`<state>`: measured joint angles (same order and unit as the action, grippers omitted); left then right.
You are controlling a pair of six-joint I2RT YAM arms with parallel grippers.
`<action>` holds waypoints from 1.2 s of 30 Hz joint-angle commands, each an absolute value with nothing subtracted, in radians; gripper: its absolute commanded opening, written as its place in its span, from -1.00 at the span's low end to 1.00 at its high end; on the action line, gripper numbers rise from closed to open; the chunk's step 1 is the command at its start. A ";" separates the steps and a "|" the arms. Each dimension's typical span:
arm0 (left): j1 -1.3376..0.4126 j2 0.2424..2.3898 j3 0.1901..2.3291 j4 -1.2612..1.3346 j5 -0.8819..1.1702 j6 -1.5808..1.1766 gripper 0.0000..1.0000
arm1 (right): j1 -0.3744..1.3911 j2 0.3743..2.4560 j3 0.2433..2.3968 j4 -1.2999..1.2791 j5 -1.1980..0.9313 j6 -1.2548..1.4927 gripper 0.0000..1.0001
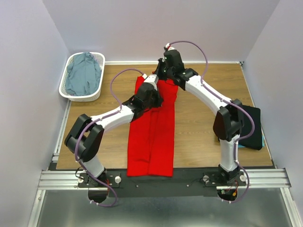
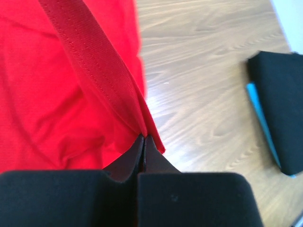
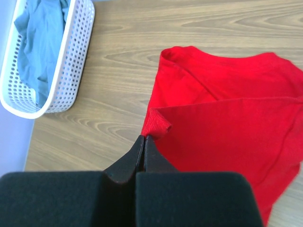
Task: Fold and stack the t-shirts
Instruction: Fold the tshirt
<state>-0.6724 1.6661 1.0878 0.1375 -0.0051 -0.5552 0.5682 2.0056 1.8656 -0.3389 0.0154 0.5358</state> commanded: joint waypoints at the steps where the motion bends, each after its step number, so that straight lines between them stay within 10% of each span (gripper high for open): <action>1: -0.658 1.643 1.045 0.097 -0.043 -0.609 -1.00 | 0.595 2.075 1.968 -0.285 0.041 0.486 -0.99; 36: -0.523 1.612 0.850 0.118 -0.046 -0.681 -1.00 | 0.669 2.301 2.209 -0.282 0.006 0.489 -0.99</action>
<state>-0.5205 1.6150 0.8932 0.1818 -0.0612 -0.6674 0.6628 2.2654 2.1460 -0.3595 0.0063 0.4961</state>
